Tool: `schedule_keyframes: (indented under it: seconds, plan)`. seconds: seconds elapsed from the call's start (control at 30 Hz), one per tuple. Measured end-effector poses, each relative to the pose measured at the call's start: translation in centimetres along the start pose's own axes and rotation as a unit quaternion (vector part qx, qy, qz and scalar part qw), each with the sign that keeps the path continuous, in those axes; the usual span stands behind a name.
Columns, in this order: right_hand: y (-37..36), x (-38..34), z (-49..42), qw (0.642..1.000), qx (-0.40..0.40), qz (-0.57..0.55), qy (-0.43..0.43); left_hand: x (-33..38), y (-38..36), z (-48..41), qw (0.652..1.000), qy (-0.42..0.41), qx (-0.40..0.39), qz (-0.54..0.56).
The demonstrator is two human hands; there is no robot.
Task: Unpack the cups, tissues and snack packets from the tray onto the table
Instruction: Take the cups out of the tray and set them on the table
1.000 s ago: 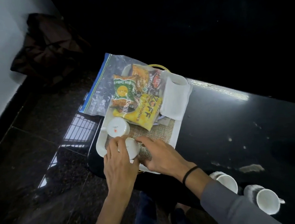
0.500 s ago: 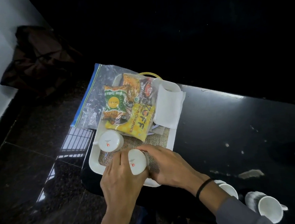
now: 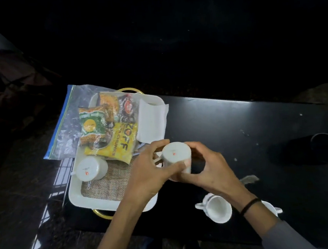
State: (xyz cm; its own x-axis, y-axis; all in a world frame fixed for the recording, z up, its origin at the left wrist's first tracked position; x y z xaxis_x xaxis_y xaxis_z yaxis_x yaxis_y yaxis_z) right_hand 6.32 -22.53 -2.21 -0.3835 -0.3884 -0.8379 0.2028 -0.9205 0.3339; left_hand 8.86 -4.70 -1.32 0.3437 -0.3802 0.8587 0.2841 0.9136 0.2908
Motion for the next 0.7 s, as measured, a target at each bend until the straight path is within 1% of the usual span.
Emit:
schedule_keyframes:
  seconds: [0.1,0.2,0.4,0.47,0.53,0.6,0.7]
  plan:
    - [2.1,1.6,0.9,0.997,0.025,-0.056,-0.055,0.6,-1.7,-0.2,0.996,-0.006,-0.016,0.091]
    - [3.6,3.4,1.7,0.984,0.031,-0.134,-0.114,0.8,-2.9,-0.1,0.993,-0.011,-0.039,0.112]
    - [5.5,5.0,2.4,0.948,0.047,-0.235,-0.211,0.3,-5.2,-0.3,0.992,-0.002,-0.098,0.073]
    - [5.7,5.5,2.3,0.937,0.037,-0.243,-0.249,0.0,-5.8,-0.5,0.991,-0.004,-0.123,0.060]
    - [5.8,6.0,2.0,0.922,0.029,-0.250,-0.294,-0.5,-6.3,-0.8,0.989,-0.020,-0.147,0.015]
    - [5.8,6.8,1.8,0.909,0.013,-0.253,-0.332,-1.0,-6.9,-1.2,0.987,-0.034,-0.152,-0.038]
    - [5.5,7.8,1.4,0.894,-0.006,-0.254,-0.370,-1.9,-7.8,-1.4,0.987,-0.024,-0.149,-0.059]
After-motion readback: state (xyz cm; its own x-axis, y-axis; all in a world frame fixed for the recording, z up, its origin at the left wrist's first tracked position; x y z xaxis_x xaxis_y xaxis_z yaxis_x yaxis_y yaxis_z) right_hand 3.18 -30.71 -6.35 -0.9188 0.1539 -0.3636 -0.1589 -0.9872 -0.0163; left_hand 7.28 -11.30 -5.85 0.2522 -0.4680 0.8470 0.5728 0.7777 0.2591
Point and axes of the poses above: each hand's wrist, its own z-axis away from the middle knuckle, its own y-axis out of the back of the hand, x = y × z, the point moved 4 cm from there along -z, towards the middle knuckle, and after that the axes turned 7 degrees about -y, right-handed, at the moved point
